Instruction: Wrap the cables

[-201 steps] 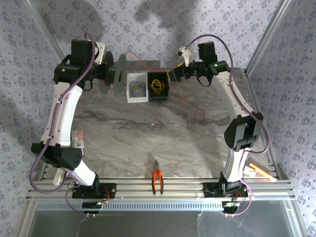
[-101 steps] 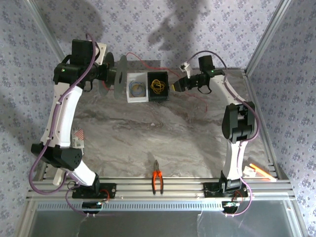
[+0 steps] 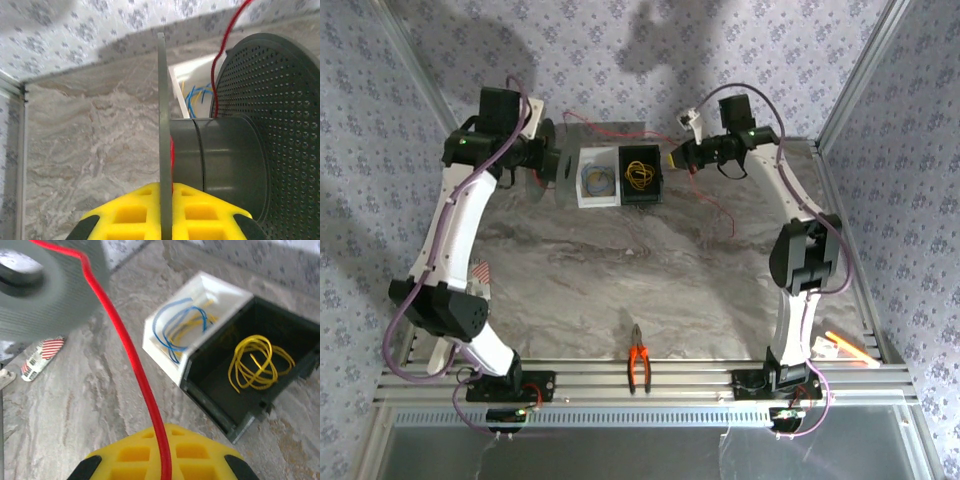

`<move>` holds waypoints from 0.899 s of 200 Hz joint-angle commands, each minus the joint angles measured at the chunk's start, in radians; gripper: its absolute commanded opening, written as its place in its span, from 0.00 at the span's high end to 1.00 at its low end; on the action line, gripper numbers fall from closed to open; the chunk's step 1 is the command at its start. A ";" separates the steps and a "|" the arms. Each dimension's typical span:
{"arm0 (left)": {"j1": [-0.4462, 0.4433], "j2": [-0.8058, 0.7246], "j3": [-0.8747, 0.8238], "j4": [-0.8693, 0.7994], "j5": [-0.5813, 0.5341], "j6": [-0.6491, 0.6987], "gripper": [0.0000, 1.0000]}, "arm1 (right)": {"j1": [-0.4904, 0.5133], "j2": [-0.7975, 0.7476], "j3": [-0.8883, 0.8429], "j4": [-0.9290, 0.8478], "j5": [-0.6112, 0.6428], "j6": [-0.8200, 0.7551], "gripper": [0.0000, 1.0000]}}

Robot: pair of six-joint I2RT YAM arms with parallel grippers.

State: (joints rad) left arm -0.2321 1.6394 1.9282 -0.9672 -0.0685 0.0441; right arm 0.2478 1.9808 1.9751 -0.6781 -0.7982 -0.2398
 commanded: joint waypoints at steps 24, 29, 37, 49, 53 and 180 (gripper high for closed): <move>-0.007 0.055 -0.070 0.125 -0.030 -0.038 1.00 | 0.163 -0.267 0.072 -0.067 0.025 0.044 1.00; -0.006 0.060 -0.073 0.133 -0.034 -0.049 1.00 | 0.186 -0.288 0.068 -0.066 0.029 0.050 1.00; 0.001 0.067 -0.078 0.153 -0.033 -0.081 1.00 | 0.227 -0.316 0.059 -0.068 0.033 0.056 1.00; 0.028 0.078 -0.086 0.194 0.031 -0.142 1.00 | 0.292 -0.366 0.024 -0.045 0.032 0.076 1.00; 0.037 0.083 -0.085 0.205 0.051 -0.162 1.00 | 0.319 -0.383 0.005 -0.036 0.033 0.078 1.00; 0.045 0.293 0.333 0.242 0.257 -0.314 1.00 | 0.659 -0.462 -0.695 0.407 0.086 0.355 1.00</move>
State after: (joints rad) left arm -0.1963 1.9560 2.1448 -0.8513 0.0978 -0.1993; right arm 0.9386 1.4933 1.3563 -0.3763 -0.6811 0.0299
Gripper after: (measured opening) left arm 0.080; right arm 0.063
